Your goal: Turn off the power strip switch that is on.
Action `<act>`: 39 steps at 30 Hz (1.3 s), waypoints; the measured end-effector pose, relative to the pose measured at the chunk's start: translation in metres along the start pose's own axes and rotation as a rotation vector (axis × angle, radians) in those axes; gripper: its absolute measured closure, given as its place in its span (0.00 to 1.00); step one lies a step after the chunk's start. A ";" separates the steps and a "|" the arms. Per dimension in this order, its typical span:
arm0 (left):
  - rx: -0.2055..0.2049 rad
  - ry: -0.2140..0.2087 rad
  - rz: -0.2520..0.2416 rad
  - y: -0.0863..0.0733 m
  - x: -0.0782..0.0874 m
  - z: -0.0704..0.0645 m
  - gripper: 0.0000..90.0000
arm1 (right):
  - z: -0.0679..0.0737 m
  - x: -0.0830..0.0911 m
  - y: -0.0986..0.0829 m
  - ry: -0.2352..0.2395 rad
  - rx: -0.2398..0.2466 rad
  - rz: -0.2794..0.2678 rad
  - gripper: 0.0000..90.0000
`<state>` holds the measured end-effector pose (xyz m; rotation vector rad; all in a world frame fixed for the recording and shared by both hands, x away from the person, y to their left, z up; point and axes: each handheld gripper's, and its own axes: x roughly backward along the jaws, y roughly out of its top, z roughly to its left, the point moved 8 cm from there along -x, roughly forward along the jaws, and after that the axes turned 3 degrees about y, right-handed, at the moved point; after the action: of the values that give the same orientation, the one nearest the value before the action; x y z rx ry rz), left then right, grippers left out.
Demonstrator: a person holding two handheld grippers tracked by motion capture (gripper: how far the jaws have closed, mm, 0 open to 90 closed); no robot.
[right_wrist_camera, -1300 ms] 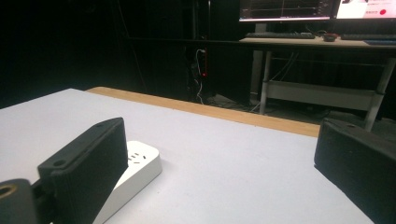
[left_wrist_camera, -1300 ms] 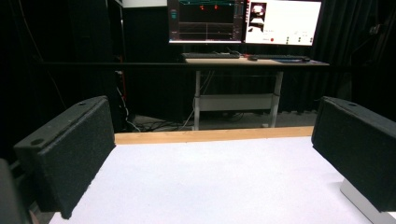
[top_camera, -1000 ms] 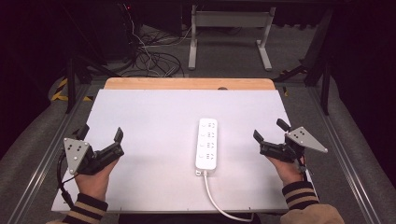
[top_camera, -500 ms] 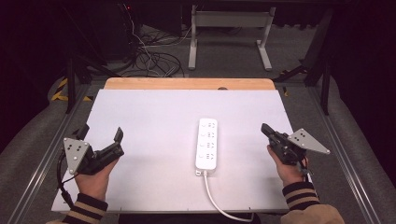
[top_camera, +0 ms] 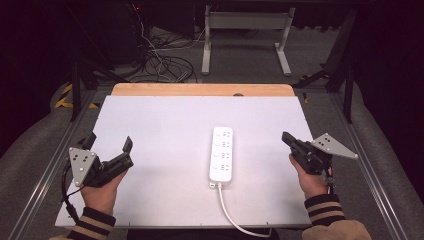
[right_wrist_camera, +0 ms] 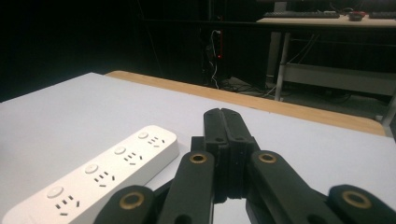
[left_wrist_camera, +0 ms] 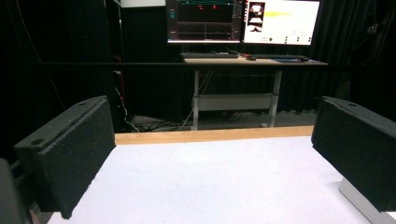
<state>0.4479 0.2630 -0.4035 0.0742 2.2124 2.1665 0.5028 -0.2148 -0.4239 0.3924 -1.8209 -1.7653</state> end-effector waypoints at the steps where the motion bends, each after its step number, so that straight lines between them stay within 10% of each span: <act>1: -0.001 0.001 0.002 0.000 0.000 0.000 0.00 | 0.002 0.002 0.005 0.005 0.001 -0.006 1.00; 9: 0.004 -0.002 -0.003 0.001 -0.001 0.001 0.00 | 0.020 0.003 0.036 0.044 0.039 -0.018 1.00; 16: 0.001 -0.002 0.000 0.000 -0.001 0.002 0.00 | 0.068 -0.014 0.059 0.161 0.084 0.062 1.00; 39: -0.021 0.014 0.007 -0.002 0.004 0.005 0.00 | 0.119 -0.087 0.013 0.322 0.139 0.357 1.00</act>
<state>0.4442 0.2686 -0.4052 0.0668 2.2001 2.1997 0.5057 -0.0667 -0.4243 0.3557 -1.6645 -1.2605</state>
